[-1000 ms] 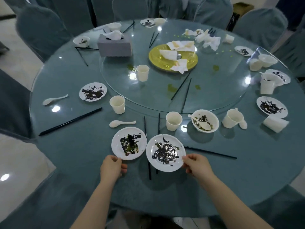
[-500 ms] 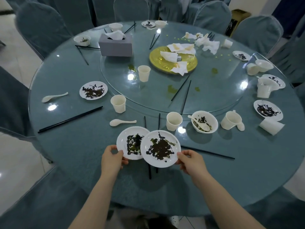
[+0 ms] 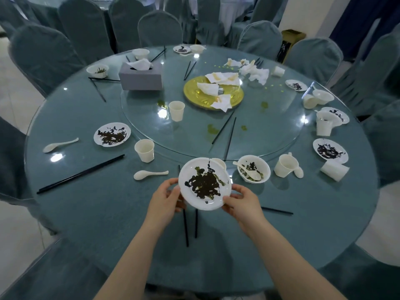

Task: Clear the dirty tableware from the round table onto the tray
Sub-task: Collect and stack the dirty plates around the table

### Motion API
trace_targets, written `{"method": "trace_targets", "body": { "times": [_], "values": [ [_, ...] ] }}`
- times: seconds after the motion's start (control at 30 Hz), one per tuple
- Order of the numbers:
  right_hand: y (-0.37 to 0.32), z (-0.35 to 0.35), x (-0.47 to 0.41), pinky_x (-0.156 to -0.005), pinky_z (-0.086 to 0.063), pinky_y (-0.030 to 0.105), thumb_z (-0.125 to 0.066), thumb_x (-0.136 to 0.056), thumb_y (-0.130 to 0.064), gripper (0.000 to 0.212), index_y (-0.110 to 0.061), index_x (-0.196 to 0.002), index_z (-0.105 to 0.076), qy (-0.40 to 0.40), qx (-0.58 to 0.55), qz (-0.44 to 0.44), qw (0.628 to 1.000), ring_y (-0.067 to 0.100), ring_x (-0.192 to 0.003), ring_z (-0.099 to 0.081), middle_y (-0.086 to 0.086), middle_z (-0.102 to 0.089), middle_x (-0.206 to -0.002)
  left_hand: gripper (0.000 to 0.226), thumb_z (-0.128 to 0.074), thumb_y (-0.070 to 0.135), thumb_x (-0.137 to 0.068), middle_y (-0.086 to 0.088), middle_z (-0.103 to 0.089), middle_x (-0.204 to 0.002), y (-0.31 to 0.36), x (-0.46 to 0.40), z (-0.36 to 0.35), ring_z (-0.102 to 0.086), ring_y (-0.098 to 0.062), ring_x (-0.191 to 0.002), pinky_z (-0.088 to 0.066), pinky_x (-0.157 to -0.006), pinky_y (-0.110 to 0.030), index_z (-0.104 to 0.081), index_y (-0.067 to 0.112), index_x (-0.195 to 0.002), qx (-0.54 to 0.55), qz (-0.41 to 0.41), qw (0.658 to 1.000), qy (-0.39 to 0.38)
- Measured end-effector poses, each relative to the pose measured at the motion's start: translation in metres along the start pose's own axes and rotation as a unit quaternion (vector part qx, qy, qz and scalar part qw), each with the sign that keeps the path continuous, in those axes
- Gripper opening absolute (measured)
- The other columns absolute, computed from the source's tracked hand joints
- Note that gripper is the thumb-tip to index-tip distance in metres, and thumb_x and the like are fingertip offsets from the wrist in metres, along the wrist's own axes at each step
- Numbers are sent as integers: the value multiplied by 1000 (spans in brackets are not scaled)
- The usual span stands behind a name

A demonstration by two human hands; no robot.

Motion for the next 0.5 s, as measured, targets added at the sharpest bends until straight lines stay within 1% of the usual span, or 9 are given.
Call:
{"method": "trace_targets", "body": {
  "times": [0.07, 0.1, 0.17, 0.27, 0.33, 0.4, 0.5],
  "values": [
    [-13, 9, 0, -60, -57, 24, -56, -83, 15, 36, -12, -106, -57, 3, -11, 19, 1000, 18, -79, -68, 8, -69, -91, 16, -51, 18, -97, -6, -70, -80, 14, -3, -14, -67, -16, -62, -54, -57, -25, -58, 24, -110, 22, 2, 999, -29],
    [-20, 15, -1, -60, -57, 24, -55, -82, 16, 36, -11, -106, -59, 5, -20, 28, 999, 19, -81, -69, 8, -69, -93, 16, -52, 17, -96, -5, -72, -80, 22, -5, -22, -69, -17, -64, -55, -59, -26, -57, 25, -110, 32, 2, 998, -46],
    [-34, 29, -4, -60, -56, 23, -56, -82, 15, 36, -11, -106, -61, 12, -28, 43, 999, 20, -84, -69, 9, -70, -94, 21, -54, 10, -95, -5, -74, -80, 38, -8, -41, -71, -19, -68, -56, -59, -26, -55, 26, -109, 61, -1, 995, -78],
    [-55, 55, -12, -66, -56, 24, -59, -82, 11, 36, -13, -109, -62, 17, -39, 61, 997, 23, -89, -70, 11, -72, -98, 26, -54, 2, -93, -11, -73, -85, 61, -15, -71, -71, -19, -70, -55, -57, -25, -54, 25, -106, 87, -10, 991, -98],
    [-66, 73, -19, -65, -55, 23, -60, -81, 9, 34, -14, -105, -64, 24, -54, 72, 996, 18, -83, -71, 7, -74, -90, 26, -54, 1, -93, -12, -72, -84, 73, -21, -92, -70, -17, -67, -55, -56, -24, -54, 24, -106, 87, -12, 990, -106],
    [-76, 91, -29, -63, -55, 21, -62, -81, 8, 30, -12, -103, -64, 26, -81, 72, 994, 15, -74, -71, 3, -75, -81, 24, -55, 1, -93, -9, -73, -78, 82, -31, -114, -69, -17, -63, -54, -54, -23, -55, 22, -106, 89, -11, 989, -117],
    [-90, 124, -48, -61, -54, 22, -62, -83, 3, 27, -7, -109, -64, 21, -100, 63, 993, 17, -69, -69, 11, -74, -90, 24, -55, 2, -93, -8, -74, -75, 90, -49, -152, -70, -19, -64, -54, -55, -23, -55, 23, -103, 84, -4, 989, -124]
  ]
}}
Point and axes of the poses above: each hand's wrist, its own x-axis away from the middle knuckle, its own z-axis out of the back of the hand, y = z × x, the point moved 1 cm from there along -x, towards the middle knuckle
